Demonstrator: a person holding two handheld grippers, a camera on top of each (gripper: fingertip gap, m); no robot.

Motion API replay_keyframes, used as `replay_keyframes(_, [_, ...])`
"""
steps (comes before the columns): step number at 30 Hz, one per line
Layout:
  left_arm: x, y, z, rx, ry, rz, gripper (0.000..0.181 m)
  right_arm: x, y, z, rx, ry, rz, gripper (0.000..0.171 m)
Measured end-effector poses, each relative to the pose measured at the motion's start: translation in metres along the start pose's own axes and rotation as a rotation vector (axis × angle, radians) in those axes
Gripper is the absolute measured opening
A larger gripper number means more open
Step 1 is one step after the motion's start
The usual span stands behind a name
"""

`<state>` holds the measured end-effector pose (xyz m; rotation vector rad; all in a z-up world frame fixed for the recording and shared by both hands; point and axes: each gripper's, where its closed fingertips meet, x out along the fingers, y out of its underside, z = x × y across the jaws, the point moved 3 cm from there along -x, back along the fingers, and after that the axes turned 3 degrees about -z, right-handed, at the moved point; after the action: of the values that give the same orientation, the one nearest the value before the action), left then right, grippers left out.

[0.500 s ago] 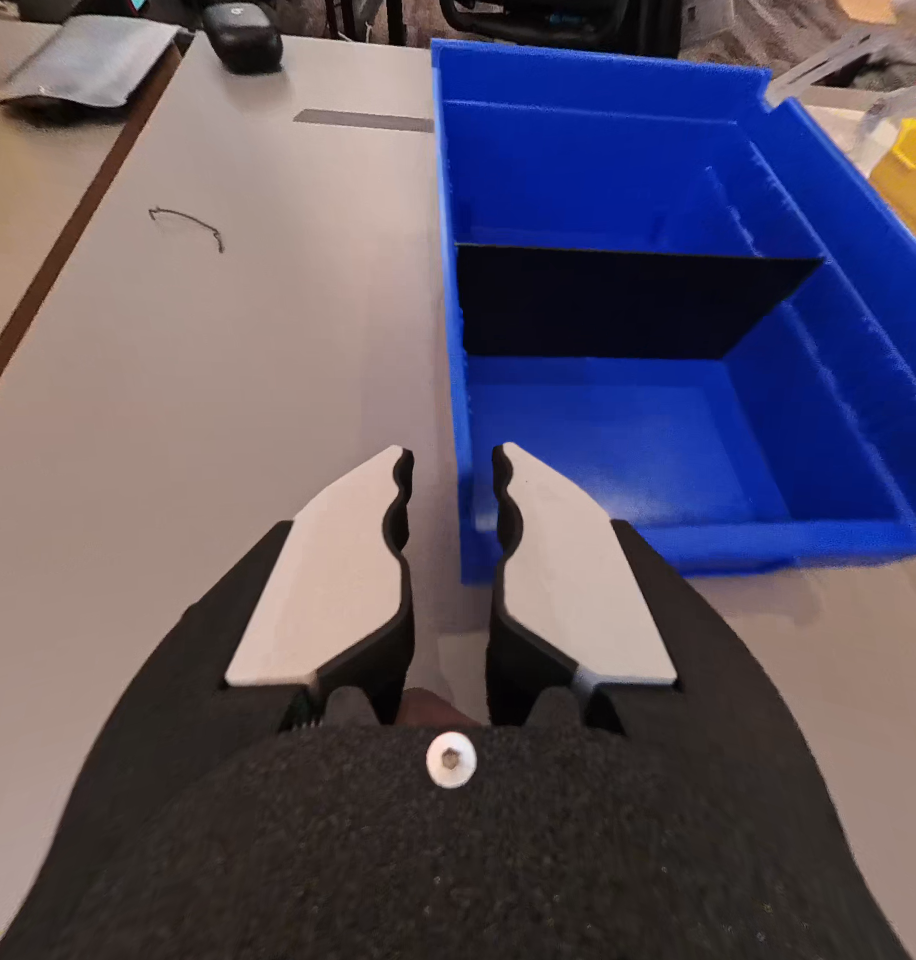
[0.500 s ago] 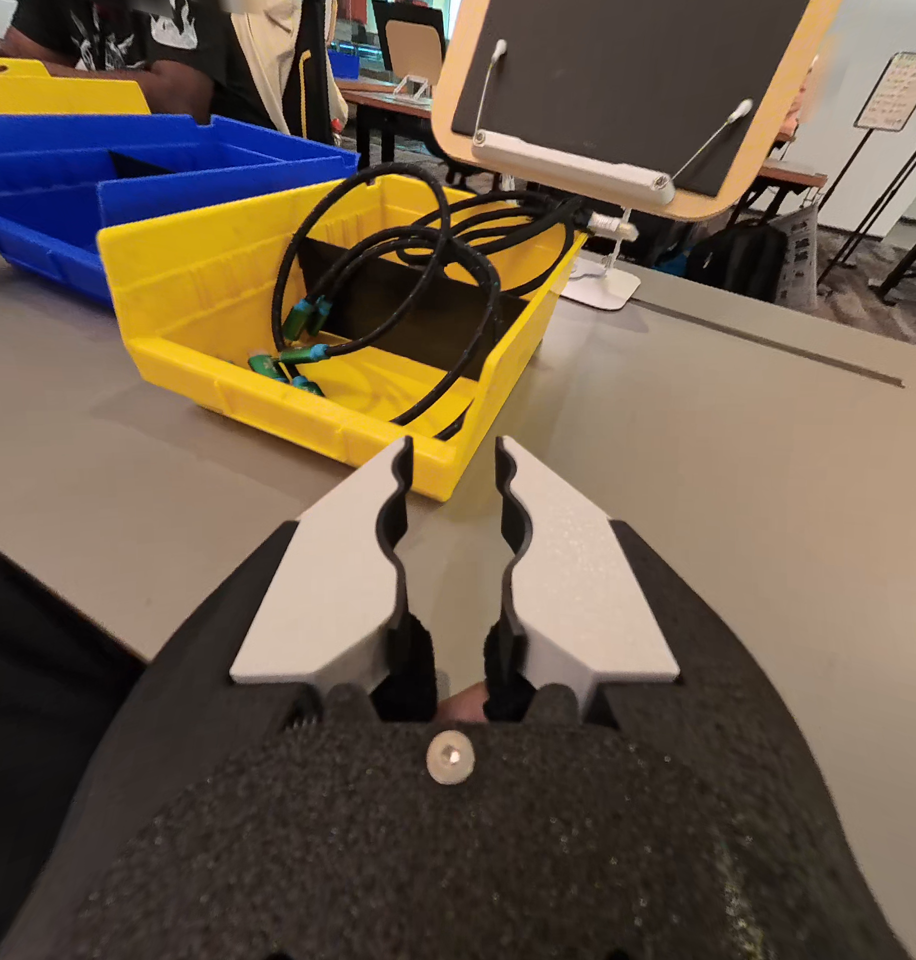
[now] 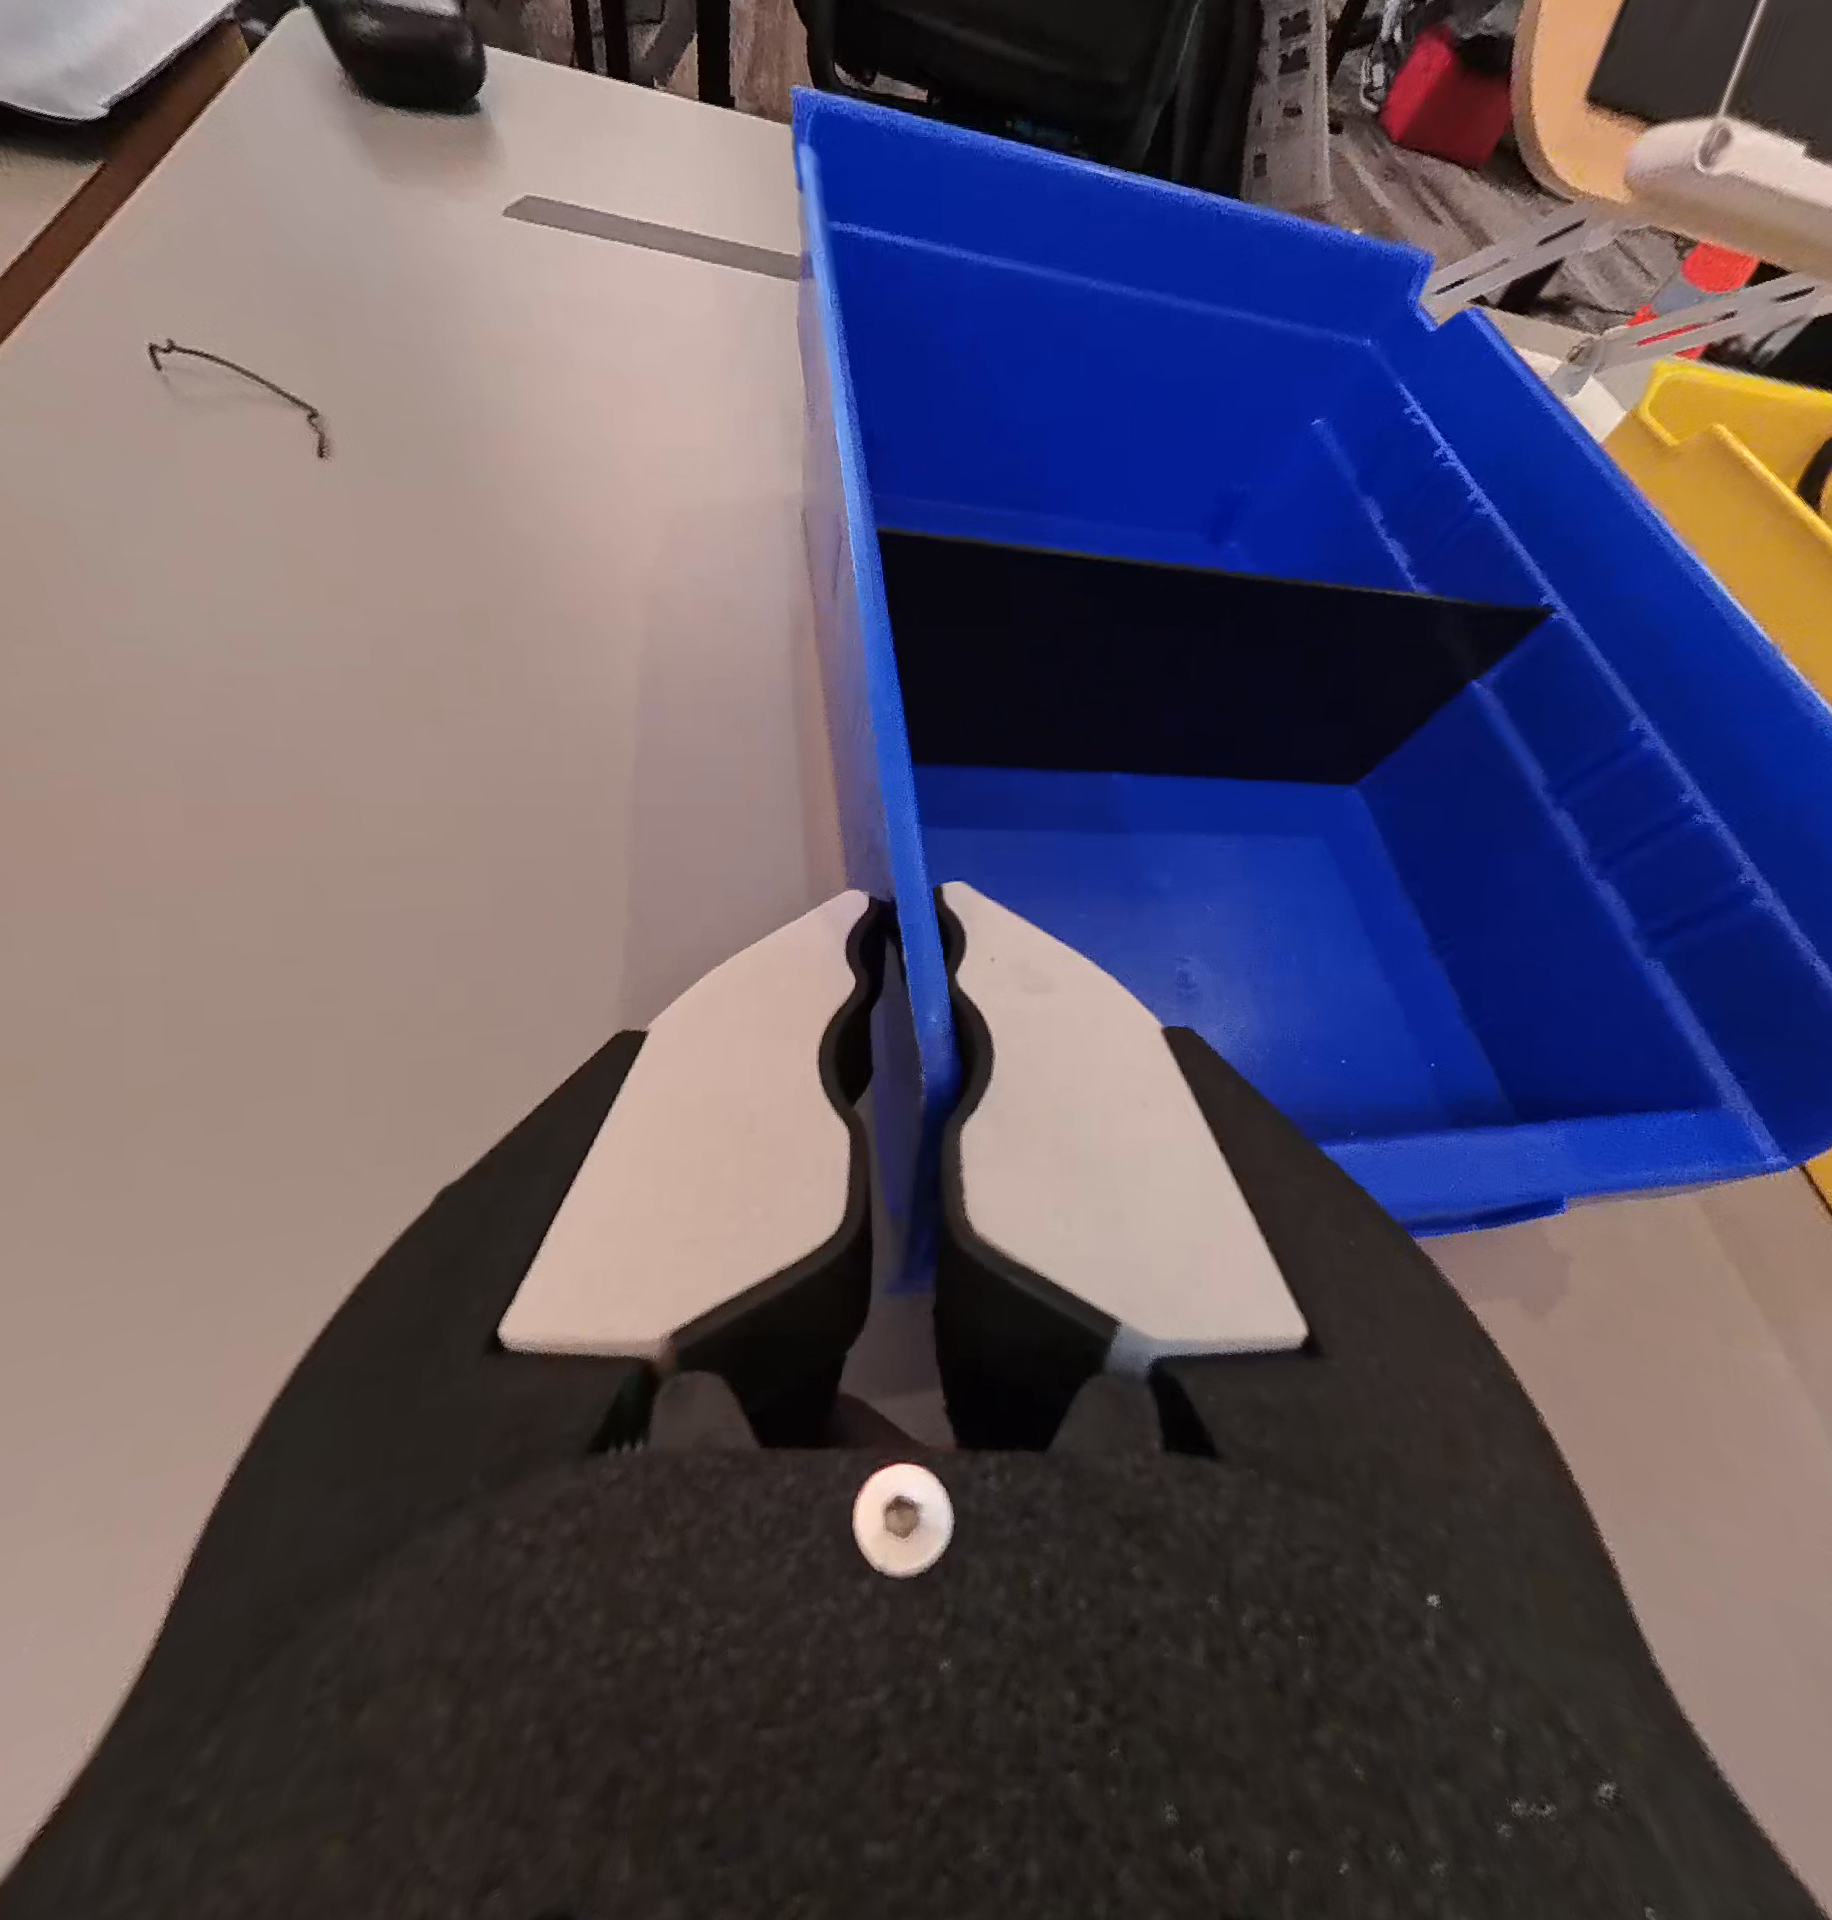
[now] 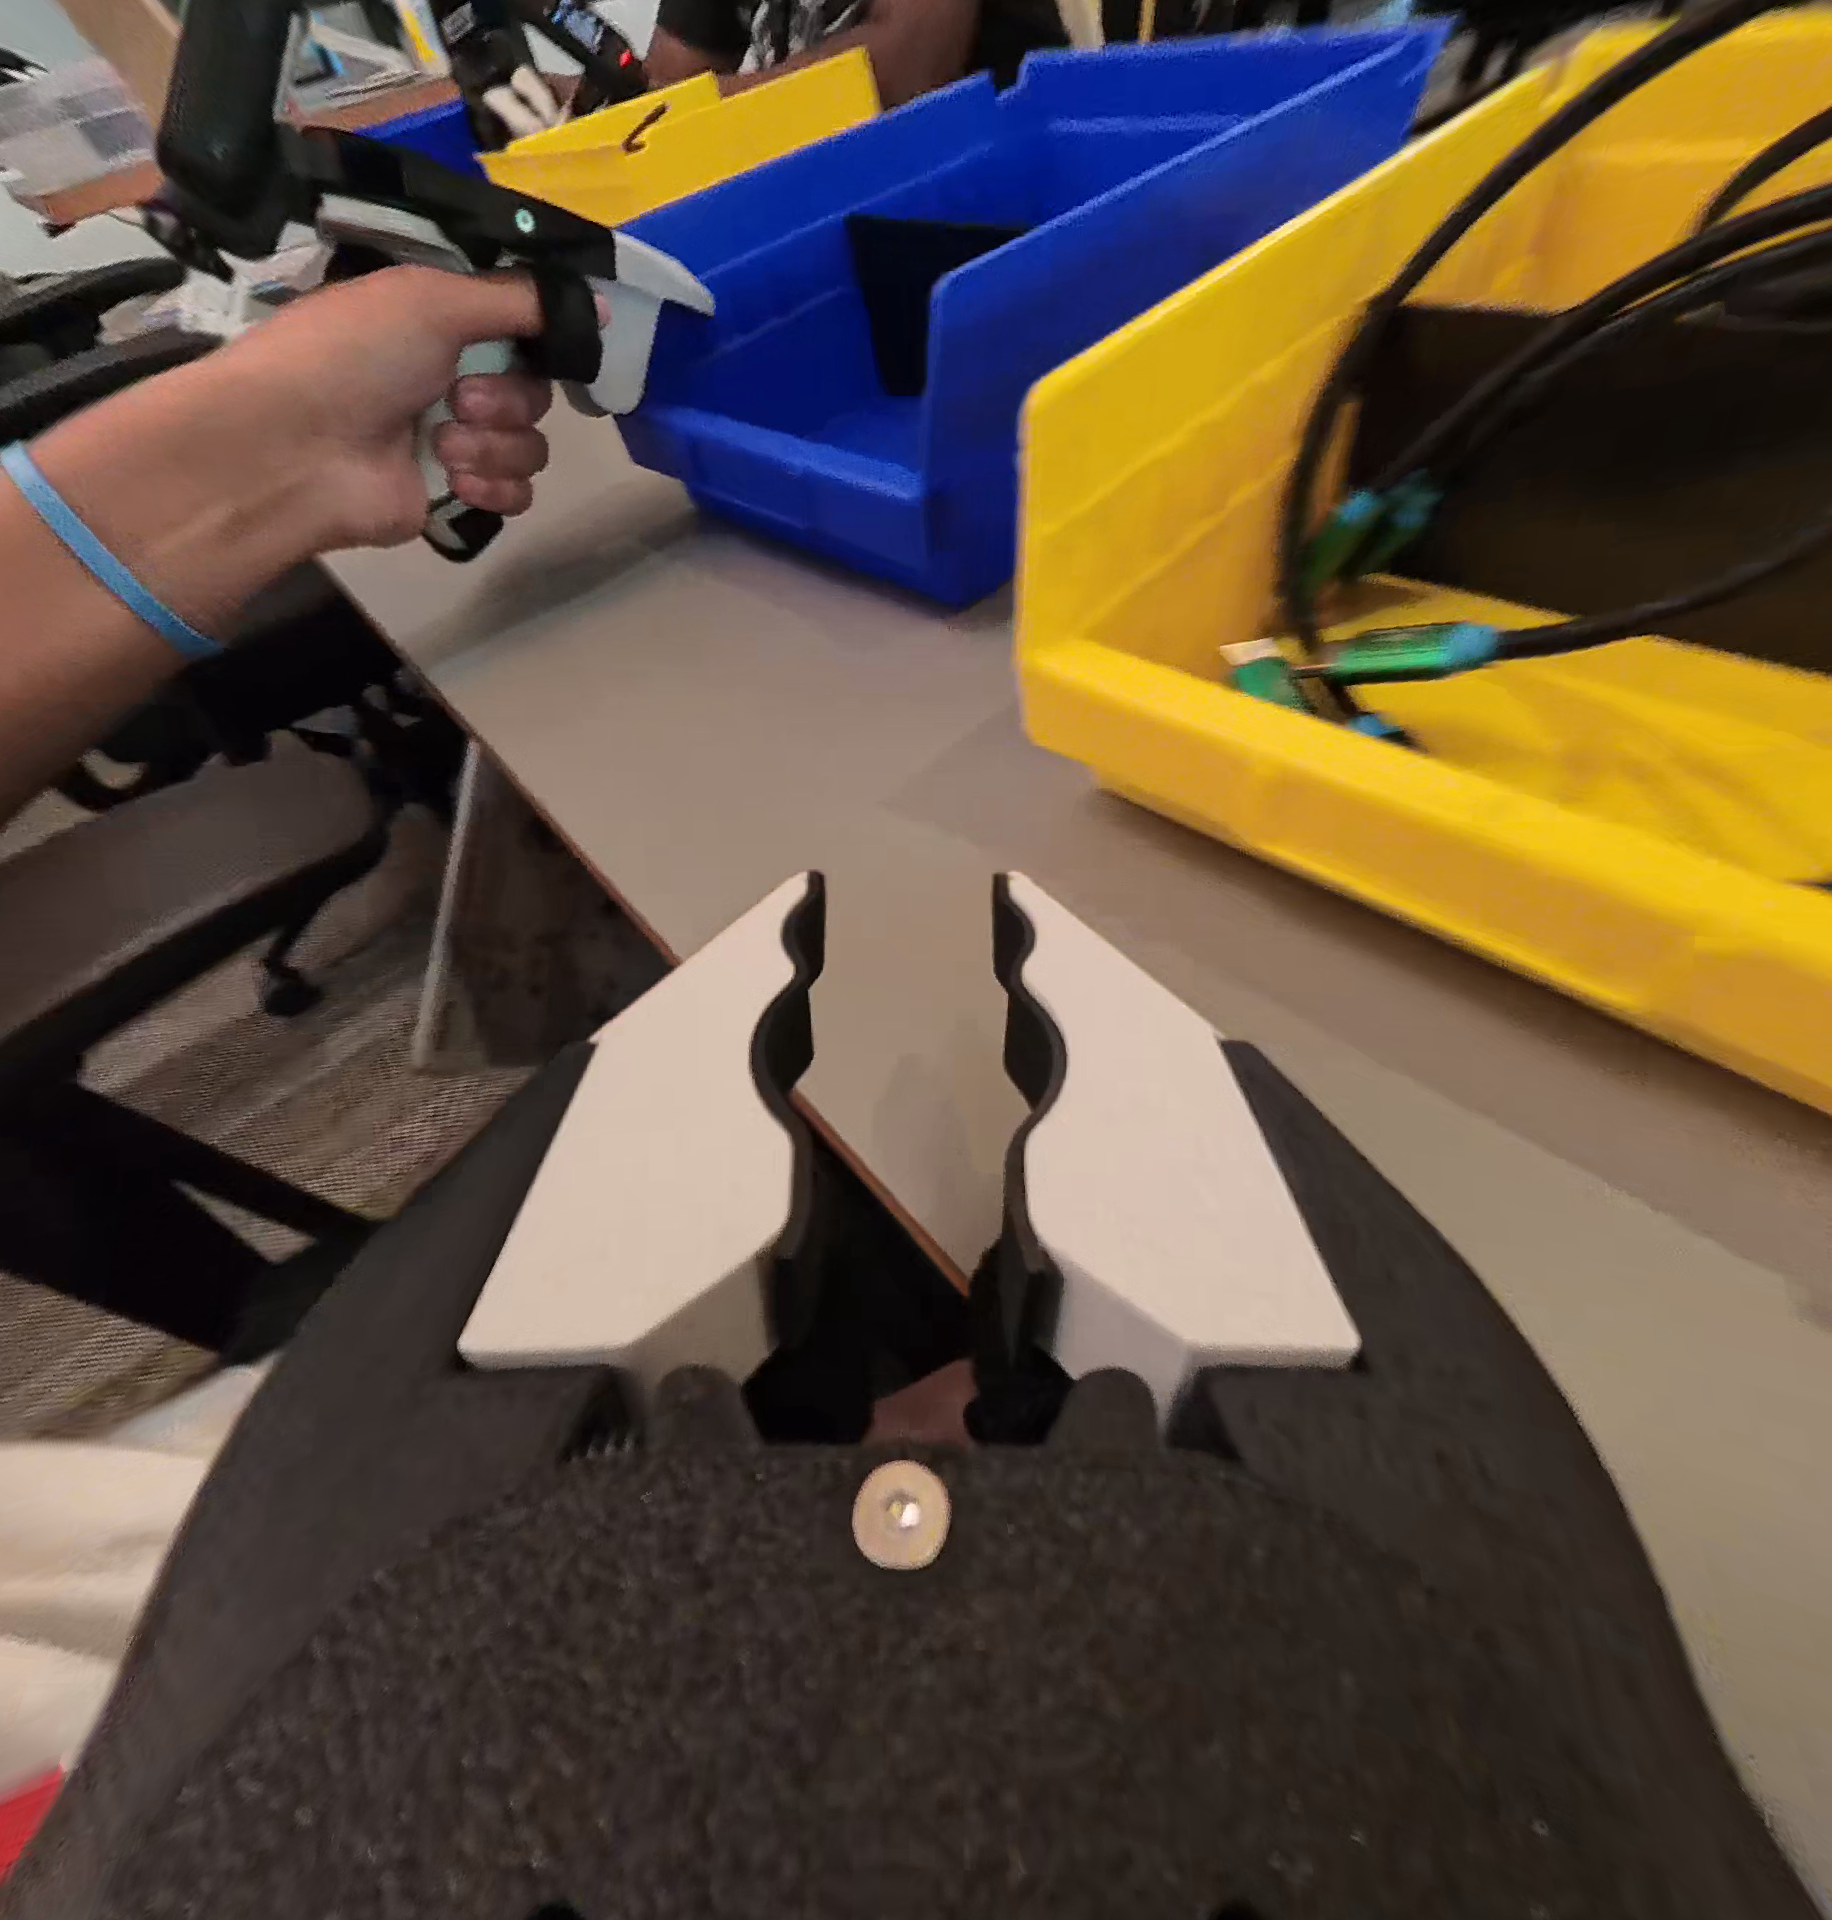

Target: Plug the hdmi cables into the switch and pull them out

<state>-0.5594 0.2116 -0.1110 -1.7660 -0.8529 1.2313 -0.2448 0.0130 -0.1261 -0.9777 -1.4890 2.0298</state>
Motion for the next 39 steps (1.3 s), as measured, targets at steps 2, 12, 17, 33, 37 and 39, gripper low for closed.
replay_keyframes(2, [-0.011, 0.005, -0.002, 0.0, -0.017, -0.002, 0.008, 0.028, 0.002, 0.023, 0.044, -0.049, 0.025, 0.032])
replay_keyframes(12, [-0.078, 0.041, -0.021, 0.008, -0.078, 0.0, 0.009, 0.125, -0.033, 0.04, 0.066, 0.217, -0.053, 0.051])
replay_keyframes(17, [-0.099, 0.054, -0.032, -0.004, -0.117, -0.008, 0.009, 0.139, -0.042, 0.029, 0.046, 0.336, -0.078, 0.032])
replay_keyframes(33, [-0.137, -0.064, -0.135, 0.188, -0.21, -0.367, 0.004, 0.053, -0.174, -0.003, -0.165, 0.517, -0.372, 0.003])
replay_keyframes(37, [-0.085, -0.096, -0.244, 0.273, -0.074, -0.376, 0.006, -0.035, -0.211, -0.076, -0.231, 0.7, -0.411, 0.003])
replay_keyframes(39, [-0.051, -0.097, -0.311, 0.324, -0.007, -0.339, 0.007, -0.085, -0.218, -0.125, -0.222, 0.794, -0.397, 0.003])
